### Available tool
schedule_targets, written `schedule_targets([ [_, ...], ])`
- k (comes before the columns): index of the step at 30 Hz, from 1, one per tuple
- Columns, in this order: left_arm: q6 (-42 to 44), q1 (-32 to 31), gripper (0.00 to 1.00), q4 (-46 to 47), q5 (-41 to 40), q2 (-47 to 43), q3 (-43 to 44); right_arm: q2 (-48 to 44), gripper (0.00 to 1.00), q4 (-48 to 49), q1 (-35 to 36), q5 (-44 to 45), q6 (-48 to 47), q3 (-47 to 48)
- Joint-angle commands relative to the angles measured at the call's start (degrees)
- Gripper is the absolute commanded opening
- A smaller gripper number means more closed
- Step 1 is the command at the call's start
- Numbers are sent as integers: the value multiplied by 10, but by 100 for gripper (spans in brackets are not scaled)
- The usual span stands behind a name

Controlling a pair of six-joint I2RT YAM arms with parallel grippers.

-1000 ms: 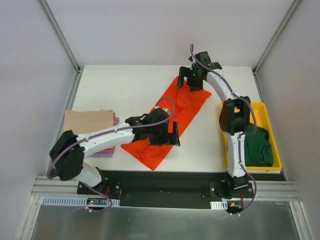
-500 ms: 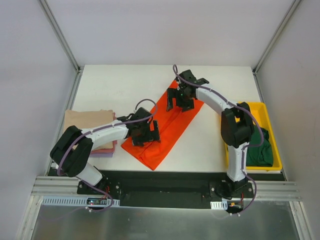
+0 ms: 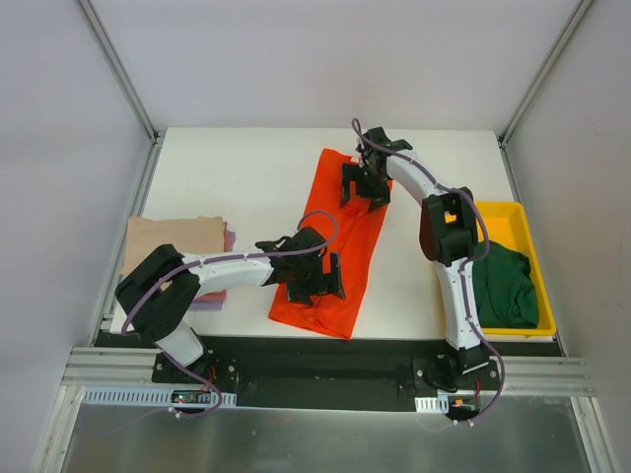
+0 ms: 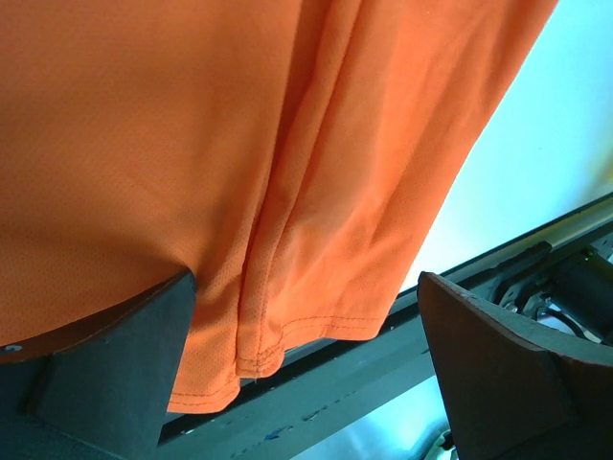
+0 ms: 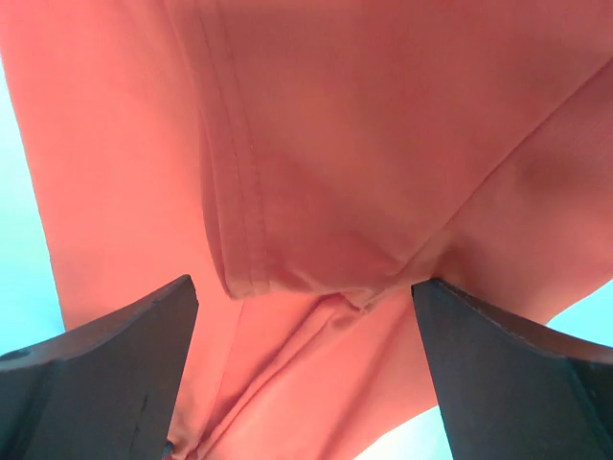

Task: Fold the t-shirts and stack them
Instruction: Rotate the tshirt 80 degrees

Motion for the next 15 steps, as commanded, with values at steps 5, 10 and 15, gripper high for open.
schedule_targets([
  [5,14,-6,99,-19,4,-46,38,-90,96,-41,7,33,-91,53],
  [10,24,-7,99,-41,-46,-163,-22,-322,96,46,34,91,-105,-163],
  [15,10,21,99,-116,-132,-284,-114,-630,96,257,87,40,-69,-512],
])
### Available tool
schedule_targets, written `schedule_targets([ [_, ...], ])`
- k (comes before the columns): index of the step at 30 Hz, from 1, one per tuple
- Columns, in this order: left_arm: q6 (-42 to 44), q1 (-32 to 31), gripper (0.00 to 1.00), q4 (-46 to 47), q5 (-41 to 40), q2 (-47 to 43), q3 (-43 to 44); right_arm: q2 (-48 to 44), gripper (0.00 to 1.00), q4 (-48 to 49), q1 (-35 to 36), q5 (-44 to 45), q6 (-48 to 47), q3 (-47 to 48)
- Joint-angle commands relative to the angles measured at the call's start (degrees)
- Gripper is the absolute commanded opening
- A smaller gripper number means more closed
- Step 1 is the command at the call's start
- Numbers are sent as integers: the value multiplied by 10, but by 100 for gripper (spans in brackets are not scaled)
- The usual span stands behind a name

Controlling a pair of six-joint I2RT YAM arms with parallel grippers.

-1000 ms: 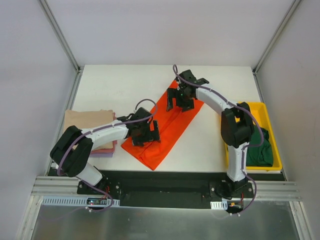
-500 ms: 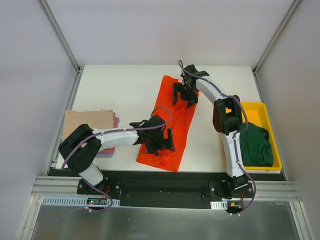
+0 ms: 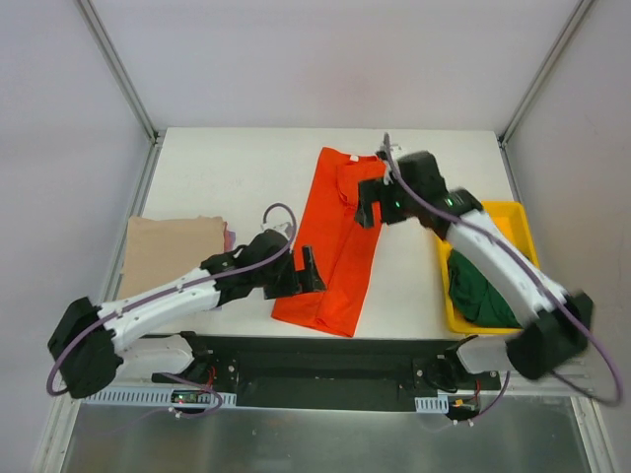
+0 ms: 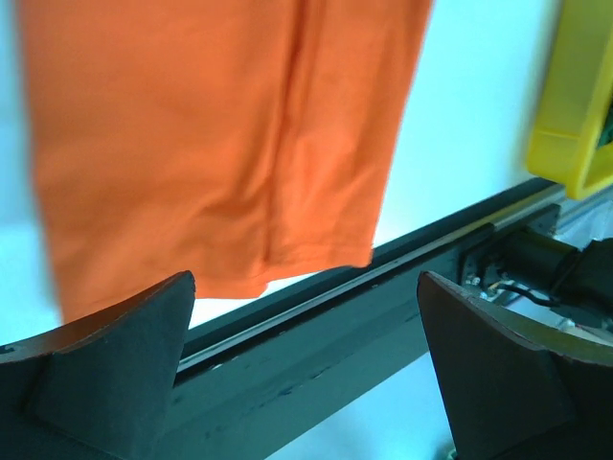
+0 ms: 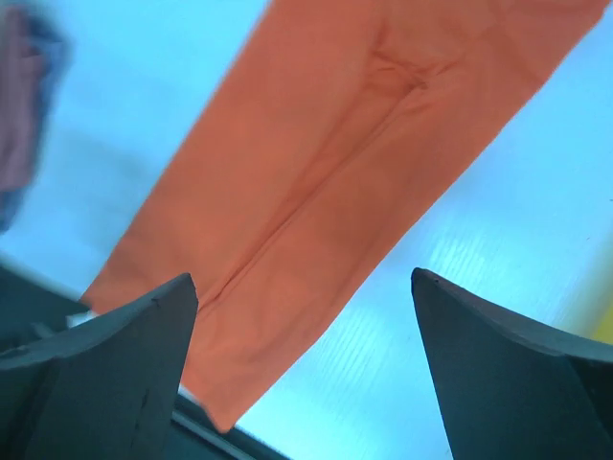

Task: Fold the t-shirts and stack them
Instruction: Rotate the tshirt 80 degrees, then grab the bottom of the folded rectangular tshirt with both arms

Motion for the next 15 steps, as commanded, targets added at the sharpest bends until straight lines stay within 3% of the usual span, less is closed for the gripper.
schedule_targets([
  [1,-3,40,99,-85,-69,-94,-84,-230,96,146,48,-25,25,-221],
  [4,-14,66,99,-85,-63,-126,-125,-303,96,131,121,-2,75,-314],
  [7,-14,72,96,-85,-37,-128,-143,-318,96,123,223,39,98,-380],
  [10,-15,73,85,-84,-29,-106,-145,-282,96,88,313,102,112,-383],
  [13,-22,72,68,-74,-13,-73,-144,-203,99,73,384,111,95,-360],
  [15,-22,72,59,-70,-5,-54,-142,-152,94,45,415,120,78,-331],
])
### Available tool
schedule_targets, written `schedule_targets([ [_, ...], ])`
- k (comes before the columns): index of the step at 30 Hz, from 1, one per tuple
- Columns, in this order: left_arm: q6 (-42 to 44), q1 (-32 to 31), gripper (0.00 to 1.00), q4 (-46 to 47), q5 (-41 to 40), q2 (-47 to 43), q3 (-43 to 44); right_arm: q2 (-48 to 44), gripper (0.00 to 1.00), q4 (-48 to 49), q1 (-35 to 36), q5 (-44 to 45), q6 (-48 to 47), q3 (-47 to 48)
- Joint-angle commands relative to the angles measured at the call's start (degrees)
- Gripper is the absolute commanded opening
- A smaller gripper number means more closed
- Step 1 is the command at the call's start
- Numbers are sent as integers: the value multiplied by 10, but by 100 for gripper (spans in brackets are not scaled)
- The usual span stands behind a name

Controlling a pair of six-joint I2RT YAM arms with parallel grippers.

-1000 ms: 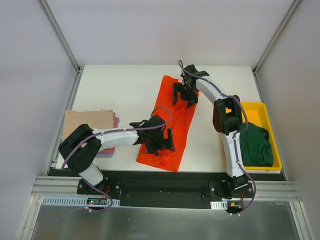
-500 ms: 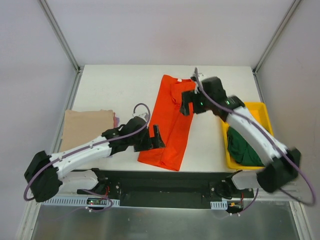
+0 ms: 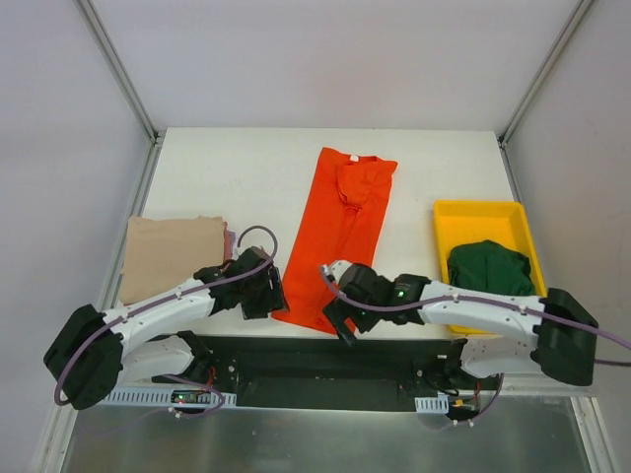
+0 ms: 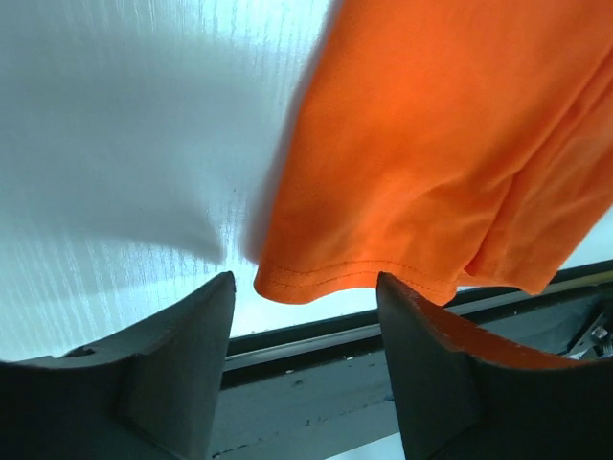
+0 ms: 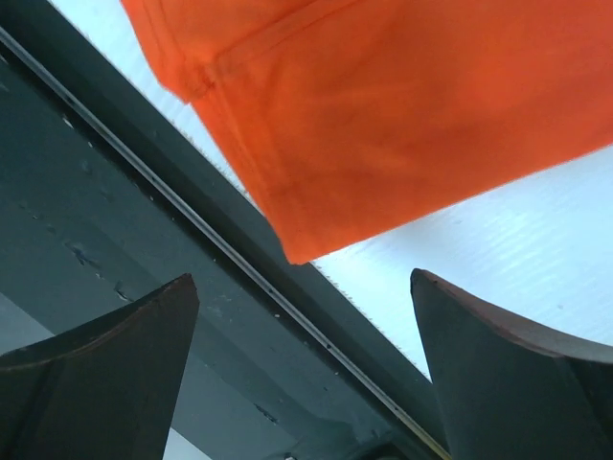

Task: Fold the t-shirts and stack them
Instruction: Grab the bottom of the folded rectangular tshirt with both arms

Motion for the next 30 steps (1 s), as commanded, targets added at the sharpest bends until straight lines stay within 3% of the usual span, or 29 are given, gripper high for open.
schedule_targets([
  [1,-5,2,54,7,23,33,1,89,93,-50,69,70,-11,74],
  [9,-19,2,27,7,-2,62,-9,173,78,-46,106,70,-33,95],
  [15,-22,2,19,7,-11,92,-2,195,67,-31,104,73,-33,82],
  [20,-28,2,0,7,-18,91,-3,224,59,-24,95,79,-33,76],
  [23,-31,2,0,7,-23,83,-6,233,57,-25,93,88,-25,70],
  [24,-30,2,0,7,-23,81,-7,236,53,-26,93,93,-21,69],
  [26,-30,2,0,6,-23,76,-8,240,33,-28,93,109,-9,68],
  [30,-37,3,0,2,-28,62,-13,236,20,-40,94,100,0,73],
])
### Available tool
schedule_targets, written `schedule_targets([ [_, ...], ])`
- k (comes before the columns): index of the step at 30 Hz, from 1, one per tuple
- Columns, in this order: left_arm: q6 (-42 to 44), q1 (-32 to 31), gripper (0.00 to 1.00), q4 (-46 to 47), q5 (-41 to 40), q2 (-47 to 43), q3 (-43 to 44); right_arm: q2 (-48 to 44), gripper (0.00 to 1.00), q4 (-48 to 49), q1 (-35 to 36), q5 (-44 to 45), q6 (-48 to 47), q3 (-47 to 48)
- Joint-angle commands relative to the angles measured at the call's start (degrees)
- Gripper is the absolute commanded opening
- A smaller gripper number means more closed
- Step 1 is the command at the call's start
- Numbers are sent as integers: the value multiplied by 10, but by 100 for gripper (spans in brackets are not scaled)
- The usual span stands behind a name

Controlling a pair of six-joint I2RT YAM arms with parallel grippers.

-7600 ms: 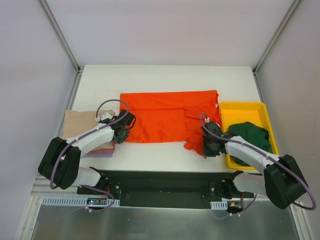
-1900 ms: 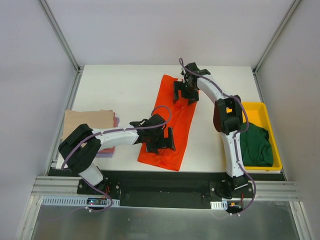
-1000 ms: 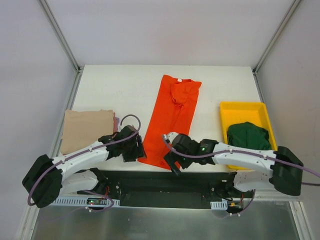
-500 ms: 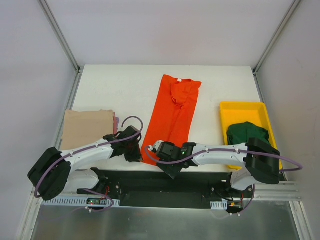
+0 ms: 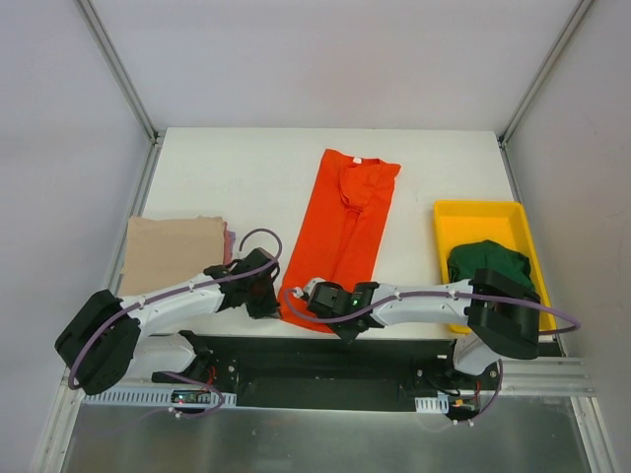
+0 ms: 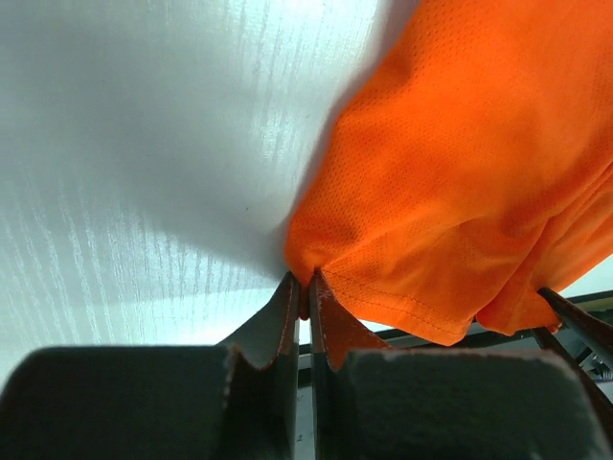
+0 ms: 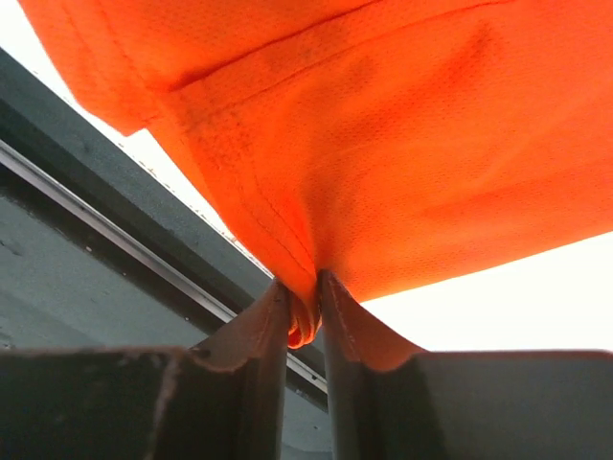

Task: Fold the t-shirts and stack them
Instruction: Grab the bottom of the folded rectangular tshirt with both arms, then fold the folded rectangular tshirt in 1/3 of the way

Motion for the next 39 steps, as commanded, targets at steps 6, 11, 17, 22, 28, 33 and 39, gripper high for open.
schedule_targets([
  [6,-17,3,0,-58,-51,-74,-21,-17,6,-25,19,-23,14,3],
  [11,-23,2,0,-122,-67,-146,-19,-51,1,-12,33,-112,9,9],
  [17,-34,2,0,-158,-70,-230,-20,-110,1,33,36,-197,3,-4],
  [22,-18,2,0,-159,-87,-220,49,-148,1,1,19,-154,6,2],
  [28,10,2,0,-153,-138,-132,150,-197,1,-45,-67,-98,6,3],
  [33,40,3,0,-124,-159,-41,229,-233,0,-65,-144,-82,-16,11],
  [39,79,20,0,-113,-168,82,351,-234,1,-77,-231,-89,-63,36],
])
